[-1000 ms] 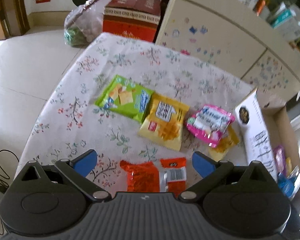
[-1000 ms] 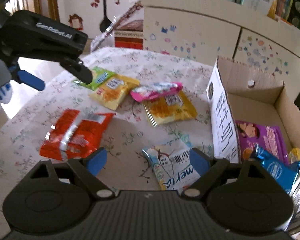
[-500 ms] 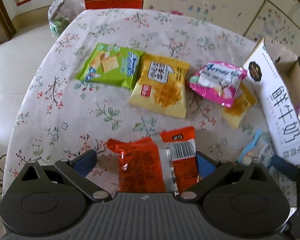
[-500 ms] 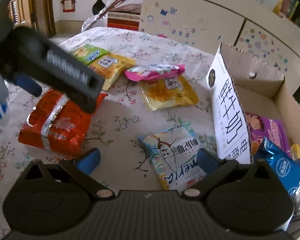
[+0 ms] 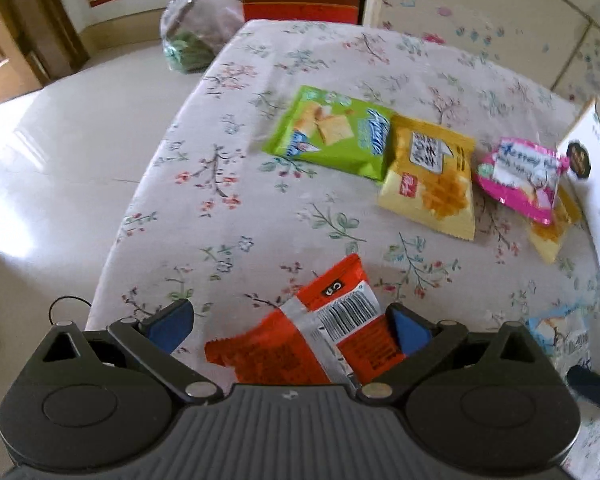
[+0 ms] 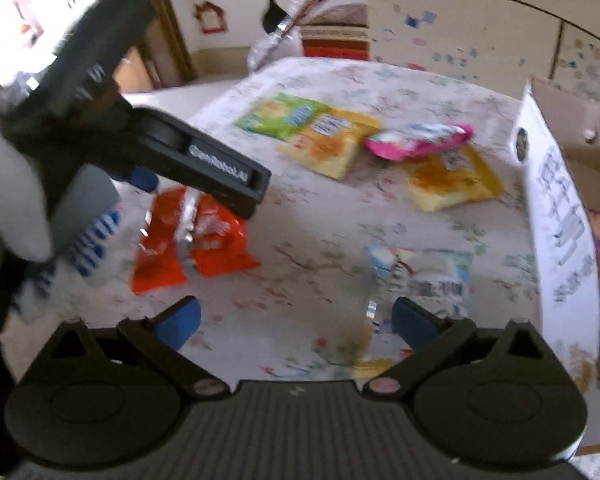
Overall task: Organize snacks
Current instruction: 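Grasp the red-orange bag with the left tool while the right tool grasps the Amerio bag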
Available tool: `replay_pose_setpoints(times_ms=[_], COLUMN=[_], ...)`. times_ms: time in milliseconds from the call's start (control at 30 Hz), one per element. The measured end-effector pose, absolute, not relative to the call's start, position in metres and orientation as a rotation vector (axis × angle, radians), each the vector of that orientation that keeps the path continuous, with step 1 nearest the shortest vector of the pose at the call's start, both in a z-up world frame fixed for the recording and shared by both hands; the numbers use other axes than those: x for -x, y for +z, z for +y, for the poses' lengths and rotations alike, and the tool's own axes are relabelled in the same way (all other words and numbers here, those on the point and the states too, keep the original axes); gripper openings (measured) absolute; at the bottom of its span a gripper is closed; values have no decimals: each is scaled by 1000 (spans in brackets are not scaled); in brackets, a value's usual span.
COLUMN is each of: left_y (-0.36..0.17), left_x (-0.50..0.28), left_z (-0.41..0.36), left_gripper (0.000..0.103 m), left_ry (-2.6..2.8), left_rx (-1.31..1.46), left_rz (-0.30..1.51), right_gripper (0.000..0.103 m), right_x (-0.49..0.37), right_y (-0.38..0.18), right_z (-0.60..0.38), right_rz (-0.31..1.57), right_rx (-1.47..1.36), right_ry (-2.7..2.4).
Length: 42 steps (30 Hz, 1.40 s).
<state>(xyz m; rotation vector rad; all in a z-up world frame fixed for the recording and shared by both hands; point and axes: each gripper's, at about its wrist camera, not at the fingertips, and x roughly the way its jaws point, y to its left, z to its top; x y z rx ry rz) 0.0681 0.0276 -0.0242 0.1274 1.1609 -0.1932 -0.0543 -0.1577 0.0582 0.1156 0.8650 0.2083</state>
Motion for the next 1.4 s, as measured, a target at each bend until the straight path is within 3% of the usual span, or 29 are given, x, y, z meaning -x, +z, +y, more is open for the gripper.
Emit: replay_pose_setpoints(times_ms=[133, 700, 1167, 1400], left_y=[-19, -31, -25, -28], left_x=[-65, -51, -46, -37], left_z=[31, 29, 62, 42], left_gripper=[103, 103, 103, 103], left_ry=[-221, -268, -227, -228], left_rx=[-107, -75, 143, 12], left_rz=[1153, 1205, 1263, 1224], right_gripper=[102, 101, 101, 98], right_x=[53, 35, 33, 33], right_y=[62, 34, 35, 35], right_z=[-167, -186, -187, -188], right_rz=[821, 946, 959, 956], right_rx=[-104, -143, -148, -149], right_ry=[68, -61, -59, -60])
